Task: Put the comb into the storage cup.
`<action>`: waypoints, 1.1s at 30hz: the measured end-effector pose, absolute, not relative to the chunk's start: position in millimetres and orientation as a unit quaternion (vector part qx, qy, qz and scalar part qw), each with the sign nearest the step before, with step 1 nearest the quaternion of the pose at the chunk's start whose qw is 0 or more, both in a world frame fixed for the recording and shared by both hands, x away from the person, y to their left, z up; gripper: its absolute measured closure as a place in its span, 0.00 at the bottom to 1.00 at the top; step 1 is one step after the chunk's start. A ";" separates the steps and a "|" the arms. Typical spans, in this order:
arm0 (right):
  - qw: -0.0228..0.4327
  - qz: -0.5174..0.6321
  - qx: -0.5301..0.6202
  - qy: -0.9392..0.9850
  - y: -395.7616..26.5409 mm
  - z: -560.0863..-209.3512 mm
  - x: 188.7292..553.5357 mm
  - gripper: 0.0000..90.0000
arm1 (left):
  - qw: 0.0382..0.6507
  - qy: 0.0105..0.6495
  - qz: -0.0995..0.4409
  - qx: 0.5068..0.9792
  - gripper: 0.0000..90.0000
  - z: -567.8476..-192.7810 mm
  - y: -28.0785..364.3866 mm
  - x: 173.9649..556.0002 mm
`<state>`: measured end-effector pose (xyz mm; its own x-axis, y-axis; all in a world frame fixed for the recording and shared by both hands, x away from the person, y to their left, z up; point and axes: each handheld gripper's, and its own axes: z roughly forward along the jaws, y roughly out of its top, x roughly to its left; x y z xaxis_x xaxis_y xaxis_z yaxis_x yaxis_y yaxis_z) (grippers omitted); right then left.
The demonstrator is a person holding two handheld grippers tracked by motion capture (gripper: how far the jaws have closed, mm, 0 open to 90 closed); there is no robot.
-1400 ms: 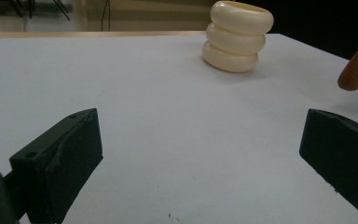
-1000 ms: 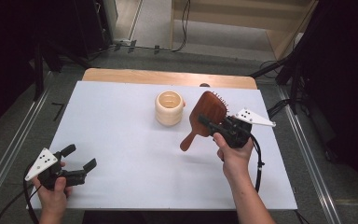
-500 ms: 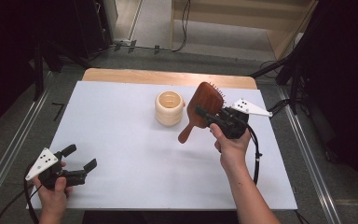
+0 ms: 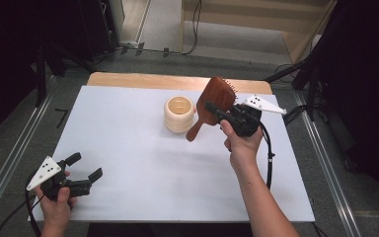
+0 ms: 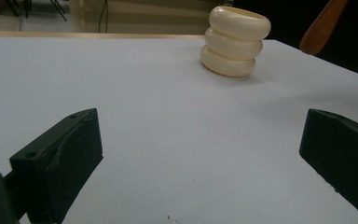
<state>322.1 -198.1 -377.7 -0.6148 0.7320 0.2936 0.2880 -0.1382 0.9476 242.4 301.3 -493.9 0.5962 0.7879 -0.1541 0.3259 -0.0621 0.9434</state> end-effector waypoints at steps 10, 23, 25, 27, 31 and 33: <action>0.190 0.643 0.397 0.627 -198.9 -363.9 335.5 0.60 | 0.550 0.396 0.211 0.705 0.00 -494.0 299.1 242.3; 0.201 0.649 0.402 0.614 -201.7 -357.4 353.2 0.60 | 0.546 0.398 0.211 0.706 0.00 -494.2 298.3 242.7; 0.201 0.650 0.402 0.613 -200.6 -357.1 357.0 0.60 | 0.547 0.398 0.212 0.705 0.00 -494.2 298.5 242.7; 0.202 0.649 0.403 0.613 -198.9 -356.7 360.1 0.60 | 0.547 0.399 0.212 0.705 0.00 -494.2 298.5 242.7; 0.194 0.655 0.400 0.611 -196.8 -355.8 365.6 0.60 | 0.546 0.399 0.212 0.706 0.00 -494.3 298.2 242.9; 0.200 0.654 0.399 0.611 -194.9 -354.8 368.3 0.60 | 0.546 0.399 0.212 0.705 0.00 -494.3 298.2 242.9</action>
